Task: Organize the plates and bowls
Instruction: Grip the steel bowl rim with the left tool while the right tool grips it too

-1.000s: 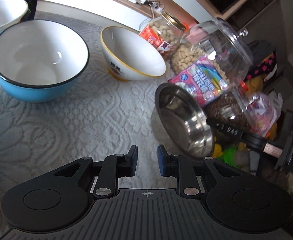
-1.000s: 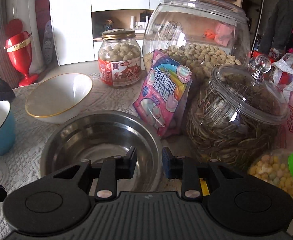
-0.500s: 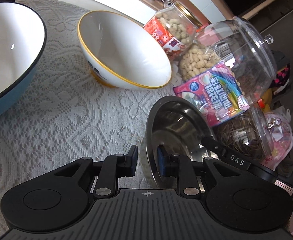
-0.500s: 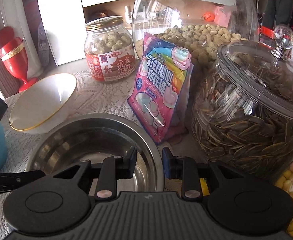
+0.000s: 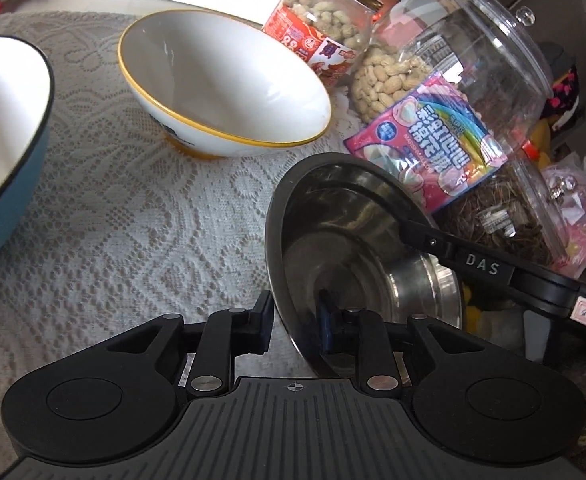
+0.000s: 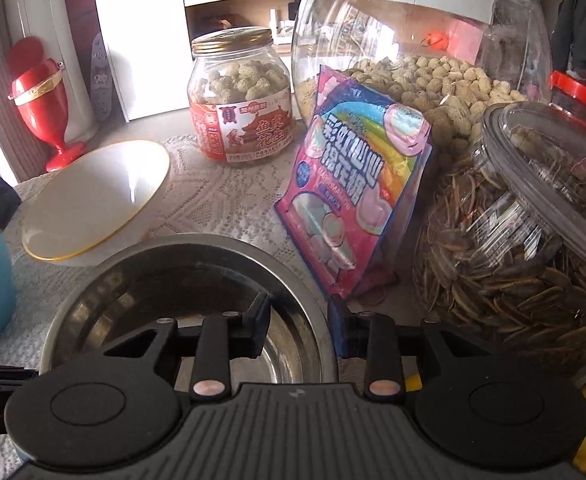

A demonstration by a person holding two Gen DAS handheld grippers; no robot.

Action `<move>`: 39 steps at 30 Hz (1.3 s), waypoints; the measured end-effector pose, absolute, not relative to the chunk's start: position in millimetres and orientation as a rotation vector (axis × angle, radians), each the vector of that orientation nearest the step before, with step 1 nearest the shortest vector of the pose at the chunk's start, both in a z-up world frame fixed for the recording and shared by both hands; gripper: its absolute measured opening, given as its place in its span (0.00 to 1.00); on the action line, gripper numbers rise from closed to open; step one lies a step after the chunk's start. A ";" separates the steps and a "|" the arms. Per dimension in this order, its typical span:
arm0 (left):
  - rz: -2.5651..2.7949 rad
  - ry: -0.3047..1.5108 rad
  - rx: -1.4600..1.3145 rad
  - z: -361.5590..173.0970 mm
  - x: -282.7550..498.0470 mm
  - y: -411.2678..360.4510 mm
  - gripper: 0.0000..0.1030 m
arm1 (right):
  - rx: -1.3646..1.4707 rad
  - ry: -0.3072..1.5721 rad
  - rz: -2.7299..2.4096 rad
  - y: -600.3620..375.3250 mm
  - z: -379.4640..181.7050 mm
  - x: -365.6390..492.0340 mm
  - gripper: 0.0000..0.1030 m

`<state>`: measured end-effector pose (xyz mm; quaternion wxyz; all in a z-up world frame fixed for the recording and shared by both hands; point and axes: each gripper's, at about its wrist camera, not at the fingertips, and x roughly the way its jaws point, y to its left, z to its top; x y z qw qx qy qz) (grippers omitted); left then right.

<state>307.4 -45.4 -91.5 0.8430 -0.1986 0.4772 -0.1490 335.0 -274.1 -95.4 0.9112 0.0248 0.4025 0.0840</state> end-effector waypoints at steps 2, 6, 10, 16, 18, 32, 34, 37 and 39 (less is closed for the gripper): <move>-0.292 1.005 -0.390 -87.4 296.8 -35.5 0.24 | 0.073 0.847 0.229 -268.5 -92.0 323.6 0.27; -0.296 1.016 -0.411 -77.9 267.1 -6.7 0.24 | 0.026 0.826 0.305 -245.9 -84.8 292.2 0.26; -0.283 1.004 -0.327 -63.6 232.4 14.0 0.24 | 0.009 0.830 0.395 -221.6 -84.7 255.7 0.26; -0.256 1.034 -0.326 -60.8 200.9 49.3 0.24 | 0.091 0.891 0.491 -204.2 -93.4 216.2 0.26; -0.252 1.019 -0.333 -62.8 195.1 58.3 0.24 | 0.133 0.921 0.520 -203.0 -98.4 209.5 0.26; -0.299 0.998 -0.270 -80.9 186.2 50.1 0.30 | 0.030 0.945 0.475 -188.0 -121.1 204.1 0.27; -0.336 0.988 -0.277 -82.7 186.3 45.8 0.30 | -0.001 0.941 0.479 -183.9 -121.6 202.5 0.29; -0.359 0.992 -0.257 -87.1 185.9 37.0 0.31 | -0.022 0.937 0.482 -181.8 -121.6 201.2 0.34; -0.358 1.010 -0.241 -90.9 184.9 33.5 0.31 | -0.025 0.938 0.484 -181.4 -121.5 201.2 0.34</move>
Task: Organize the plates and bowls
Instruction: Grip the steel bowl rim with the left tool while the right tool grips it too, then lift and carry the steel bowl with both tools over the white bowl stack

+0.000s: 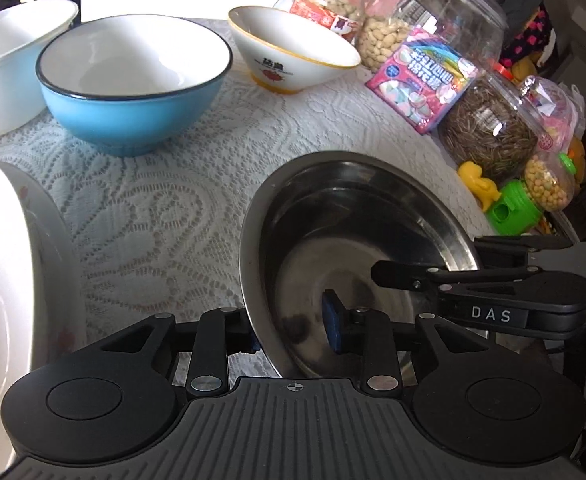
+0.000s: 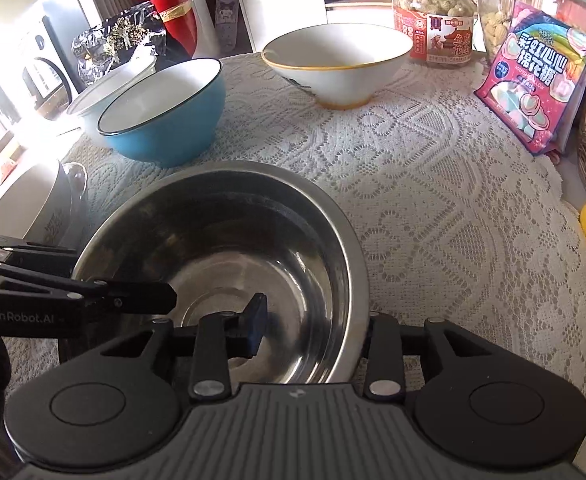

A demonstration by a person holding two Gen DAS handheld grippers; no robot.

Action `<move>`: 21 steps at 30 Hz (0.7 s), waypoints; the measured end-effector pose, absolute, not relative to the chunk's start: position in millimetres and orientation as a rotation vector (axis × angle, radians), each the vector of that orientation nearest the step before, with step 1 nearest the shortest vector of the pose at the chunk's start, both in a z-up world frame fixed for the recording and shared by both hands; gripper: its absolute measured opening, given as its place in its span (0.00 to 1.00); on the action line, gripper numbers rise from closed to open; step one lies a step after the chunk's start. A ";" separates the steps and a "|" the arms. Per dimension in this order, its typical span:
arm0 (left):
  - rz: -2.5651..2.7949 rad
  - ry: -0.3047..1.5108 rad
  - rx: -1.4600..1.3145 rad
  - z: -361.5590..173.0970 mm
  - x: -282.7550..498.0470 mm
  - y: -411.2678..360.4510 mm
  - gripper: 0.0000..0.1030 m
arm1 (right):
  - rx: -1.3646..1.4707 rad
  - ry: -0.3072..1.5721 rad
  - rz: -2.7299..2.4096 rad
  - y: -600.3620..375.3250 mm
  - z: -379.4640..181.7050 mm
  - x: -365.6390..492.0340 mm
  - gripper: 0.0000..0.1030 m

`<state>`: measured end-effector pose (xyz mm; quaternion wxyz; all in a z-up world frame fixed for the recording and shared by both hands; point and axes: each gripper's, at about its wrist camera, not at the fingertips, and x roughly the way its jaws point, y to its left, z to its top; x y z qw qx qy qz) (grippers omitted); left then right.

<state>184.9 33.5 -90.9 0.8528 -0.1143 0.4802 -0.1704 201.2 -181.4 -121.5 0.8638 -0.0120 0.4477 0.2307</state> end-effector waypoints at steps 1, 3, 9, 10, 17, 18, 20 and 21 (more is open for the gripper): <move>-0.355 1.000 -0.234 -90.9 183.2 32.5 0.31 | -0.027 0.939 0.485 -181.4 -121.5 201.0 0.36; -0.354 0.994 -0.218 -90.8 181.7 30.9 0.31 | -0.040 0.935 0.494 -178.9 -121.7 199.0 0.39; -0.349 0.982 -0.179 -91.0 178.5 26.6 0.31 | -0.045 0.933 0.543 -173.2 -123.2 194.7 0.67; -0.341 0.980 -0.176 -91.1 177.6 26.1 0.29 | -0.039 0.935 0.547 -172.9 -123.5 194.8 0.71; -0.344 0.959 -0.152 -92.0 173.7 24.9 0.27 | -0.046 0.924 0.564 -170.4 -125.5 191.6 0.78; -0.345 0.960 -0.156 -92.0 173.8 25.7 0.27 | -0.043 0.925 0.564 -170.5 -125.6 191.5 0.79; -0.345 0.963 -0.168 -92.2 173.7 27.3 0.26 | -0.027 0.933 0.563 -171.2 -125.5 192.3 0.80; -0.339 0.963 -0.171 -92.3 173.9 27.9 0.25 | -0.011 0.944 0.572 -172.0 -125.5 193.3 0.85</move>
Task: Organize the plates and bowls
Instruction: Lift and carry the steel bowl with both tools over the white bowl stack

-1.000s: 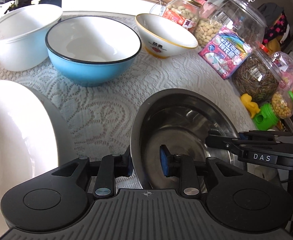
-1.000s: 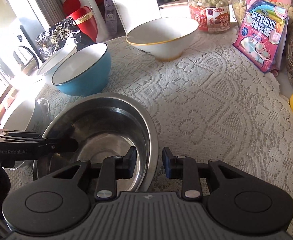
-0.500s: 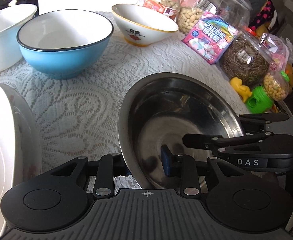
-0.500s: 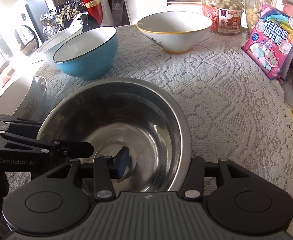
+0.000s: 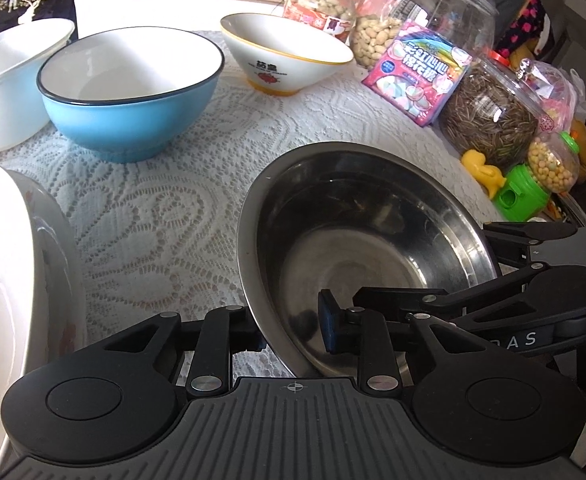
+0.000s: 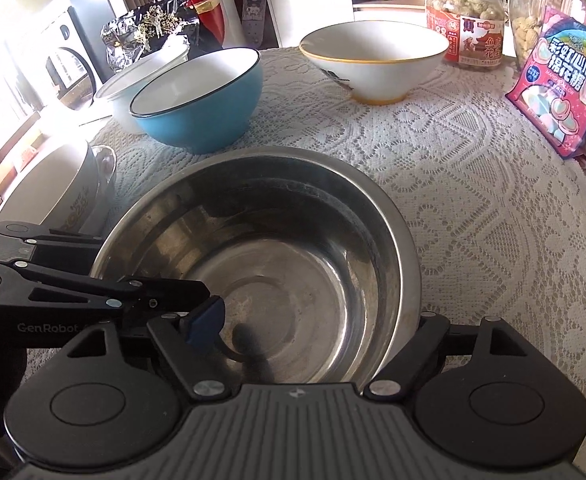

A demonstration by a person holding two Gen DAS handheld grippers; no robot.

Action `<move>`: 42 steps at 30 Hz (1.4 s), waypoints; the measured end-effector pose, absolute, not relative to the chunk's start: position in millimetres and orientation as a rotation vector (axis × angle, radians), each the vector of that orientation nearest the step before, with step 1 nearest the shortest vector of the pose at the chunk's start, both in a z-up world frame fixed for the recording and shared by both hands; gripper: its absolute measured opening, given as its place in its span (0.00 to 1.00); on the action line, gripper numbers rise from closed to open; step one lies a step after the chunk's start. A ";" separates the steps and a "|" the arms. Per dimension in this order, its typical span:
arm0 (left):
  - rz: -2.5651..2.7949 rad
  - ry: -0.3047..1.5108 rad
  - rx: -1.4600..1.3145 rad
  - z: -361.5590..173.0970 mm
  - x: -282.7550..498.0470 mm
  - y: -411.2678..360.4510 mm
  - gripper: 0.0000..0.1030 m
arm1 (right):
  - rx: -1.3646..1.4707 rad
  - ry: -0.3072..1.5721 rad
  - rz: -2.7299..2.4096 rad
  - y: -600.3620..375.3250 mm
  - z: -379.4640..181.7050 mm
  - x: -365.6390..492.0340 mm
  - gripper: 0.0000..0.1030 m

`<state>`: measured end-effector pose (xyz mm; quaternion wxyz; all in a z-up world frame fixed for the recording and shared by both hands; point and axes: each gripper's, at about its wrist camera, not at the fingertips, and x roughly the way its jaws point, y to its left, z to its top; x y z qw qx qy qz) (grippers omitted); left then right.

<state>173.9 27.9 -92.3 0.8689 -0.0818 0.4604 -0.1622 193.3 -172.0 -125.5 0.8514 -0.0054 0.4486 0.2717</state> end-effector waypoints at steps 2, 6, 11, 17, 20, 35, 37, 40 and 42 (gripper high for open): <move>-0.326 0.963 -0.170 -92.4 173.3 28.7 0.20 | 0.031 0.986 0.611 -173.7 -125.9 197.3 0.96; -0.324 0.961 -0.157 -91.9 173.1 26.9 0.20 | 0.043 0.992 0.631 -174.4 -126.8 196.7 1.00; -0.322 0.957 -0.141 -92.3 172.8 25.2 0.20 | 0.049 0.972 0.610 -178.1 -121.9 197.6 0.85; -0.311 0.950 -0.114 -92.6 171.9 20.7 0.20 | 0.035 0.841 0.497 -190.8 -106.1 195.5 0.71; -0.305 0.950 -0.106 -92.7 171.7 19.5 0.20 | -0.018 0.879 0.475 -184.7 -113.9 198.4 0.53; -0.200 0.986 -0.115 -91.2 177.8 7.5 0.21 | -0.093 0.903 0.444 -173.0 -123.2 192.5 0.48; -0.187 0.983 -0.109 -91.5 177.3 4.8 0.24 | -0.108 0.894 0.424 -169.3 -124.1 190.0 0.49; -0.184 0.978 -0.101 -91.6 176.2 -0.1 0.33 | -0.108 0.883 0.408 -168.6 -123.9 187.5 0.49; -0.169 0.975 -0.085 -91.5 175.4 -4.3 0.34 | -0.089 0.884 0.413 -171.4 -122.8 187.9 0.49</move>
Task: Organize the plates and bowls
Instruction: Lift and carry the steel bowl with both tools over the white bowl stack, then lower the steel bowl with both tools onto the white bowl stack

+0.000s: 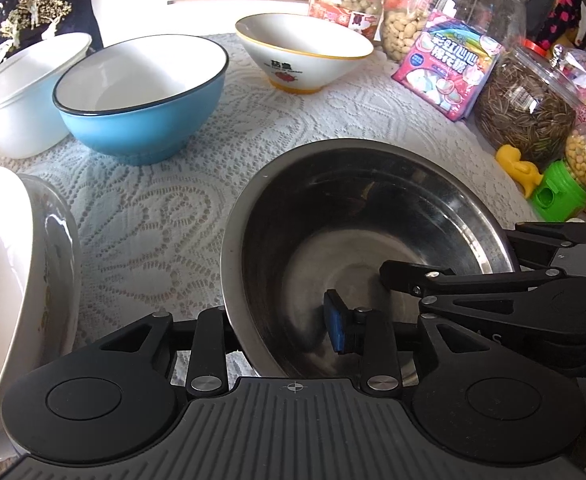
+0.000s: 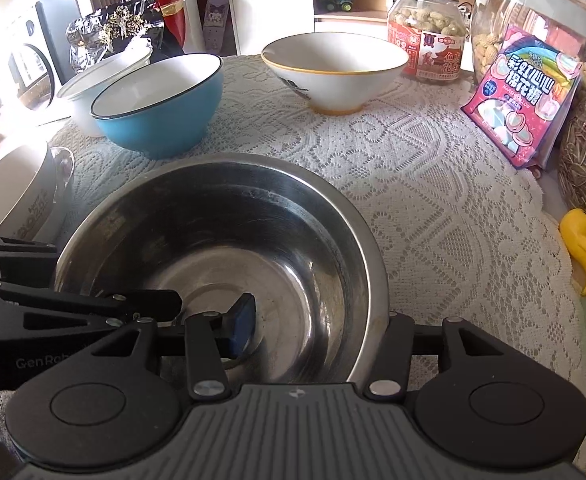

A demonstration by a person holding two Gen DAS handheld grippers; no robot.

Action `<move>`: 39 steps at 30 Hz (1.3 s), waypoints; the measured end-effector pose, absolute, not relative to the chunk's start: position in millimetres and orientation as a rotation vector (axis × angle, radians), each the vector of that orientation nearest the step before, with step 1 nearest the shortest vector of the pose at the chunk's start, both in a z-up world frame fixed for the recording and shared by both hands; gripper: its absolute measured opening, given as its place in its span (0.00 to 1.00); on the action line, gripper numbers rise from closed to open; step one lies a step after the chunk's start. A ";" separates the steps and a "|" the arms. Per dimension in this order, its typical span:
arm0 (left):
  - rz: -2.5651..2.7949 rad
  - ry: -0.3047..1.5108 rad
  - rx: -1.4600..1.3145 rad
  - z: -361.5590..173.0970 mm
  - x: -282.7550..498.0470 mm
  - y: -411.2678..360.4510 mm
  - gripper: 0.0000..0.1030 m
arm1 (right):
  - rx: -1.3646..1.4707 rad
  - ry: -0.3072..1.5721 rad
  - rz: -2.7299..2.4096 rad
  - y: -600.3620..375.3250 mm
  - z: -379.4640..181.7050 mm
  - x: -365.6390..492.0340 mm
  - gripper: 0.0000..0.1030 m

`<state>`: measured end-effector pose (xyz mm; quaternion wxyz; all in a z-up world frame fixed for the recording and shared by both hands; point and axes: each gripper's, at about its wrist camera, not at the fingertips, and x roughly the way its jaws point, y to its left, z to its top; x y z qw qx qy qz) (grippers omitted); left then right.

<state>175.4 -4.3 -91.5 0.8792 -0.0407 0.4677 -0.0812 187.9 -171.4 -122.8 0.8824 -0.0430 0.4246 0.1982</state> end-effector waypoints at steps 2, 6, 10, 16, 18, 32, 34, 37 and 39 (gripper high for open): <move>-0.159 0.974 -0.086 -91.4 175.2 -5.1 0.34 | -0.076 0.887 0.417 -173.1 -122.3 188.2 0.48; -0.153 0.978 -0.097 -91.6 176.1 -3.9 0.33 | -0.092 0.889 0.412 -171.5 -123.7 187.5 0.48; -0.136 0.997 -0.099 -90.0 177.7 -3.6 0.29 | -0.096 0.896 0.419 -171.9 -123.5 186.7 0.48; -0.111 1.075 -0.139 -84.2 173.3 4.1 0.23 | -0.024 0.932 0.424 -178.2 -120.2 176.2 0.40; -0.121 1.098 -0.161 -83.6 167.0 9.9 0.21 | -0.006 0.942 0.429 -179.5 -119.3 168.6 0.37; -0.140 0.992 -0.184 -40.8 72.9 53.5 0.20 | -0.118 0.844 0.538 -140.0 -66.1 102.9 0.32; -0.117 0.945 -0.205 -29.2 62.3 68.4 0.19 | -0.142 0.812 0.568 -127.3 -53.5 95.9 0.32; -0.068 0.874 -0.227 -12.6 51.3 91.6 0.18 | -0.169 0.767 0.615 -103.8 -34.3 92.5 0.32; -0.027 0.826 -0.241 -0.9 47.0 110.2 0.18 | -0.194 0.720 0.645 -81.3 -19.8 93.7 0.32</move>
